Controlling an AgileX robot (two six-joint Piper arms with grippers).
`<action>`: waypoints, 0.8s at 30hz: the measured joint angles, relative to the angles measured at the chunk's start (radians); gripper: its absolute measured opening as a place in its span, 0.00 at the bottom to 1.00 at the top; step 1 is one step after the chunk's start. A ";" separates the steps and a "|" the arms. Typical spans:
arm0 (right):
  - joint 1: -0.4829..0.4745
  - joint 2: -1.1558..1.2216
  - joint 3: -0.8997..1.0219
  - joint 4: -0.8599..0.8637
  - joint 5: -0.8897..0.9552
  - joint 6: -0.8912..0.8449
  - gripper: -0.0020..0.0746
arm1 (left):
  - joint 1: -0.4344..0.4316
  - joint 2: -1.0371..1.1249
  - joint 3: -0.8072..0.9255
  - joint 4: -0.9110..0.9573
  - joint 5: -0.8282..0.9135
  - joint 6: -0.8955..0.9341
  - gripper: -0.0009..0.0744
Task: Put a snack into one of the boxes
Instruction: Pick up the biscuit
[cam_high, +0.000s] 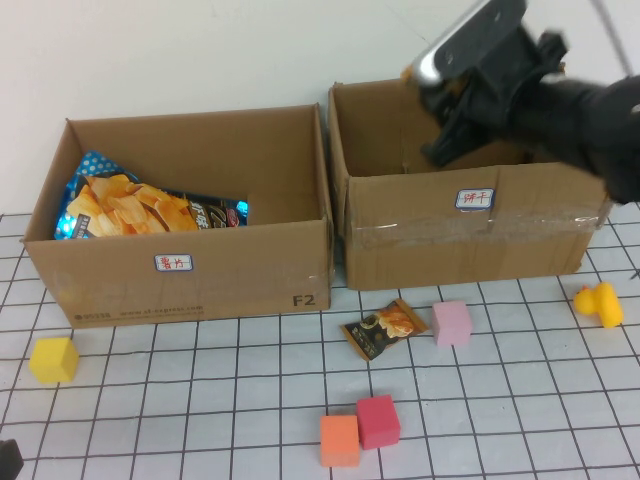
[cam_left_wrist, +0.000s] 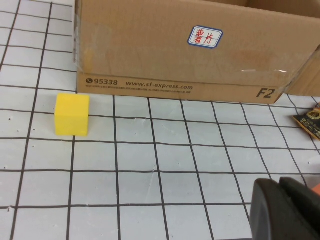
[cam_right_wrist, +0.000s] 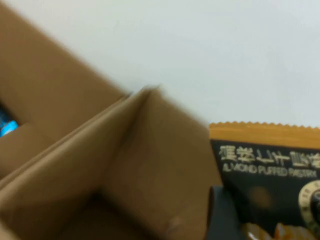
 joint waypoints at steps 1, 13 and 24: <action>0.000 0.015 0.000 0.024 0.006 0.000 0.56 | 0.000 0.000 0.000 0.000 0.000 0.000 0.01; -0.035 0.002 -0.009 0.180 0.200 0.000 0.73 | 0.000 0.000 0.000 0.000 0.000 0.000 0.01; -0.035 -0.151 -0.023 -0.118 0.938 0.000 0.32 | 0.000 0.000 0.000 0.000 0.000 0.004 0.01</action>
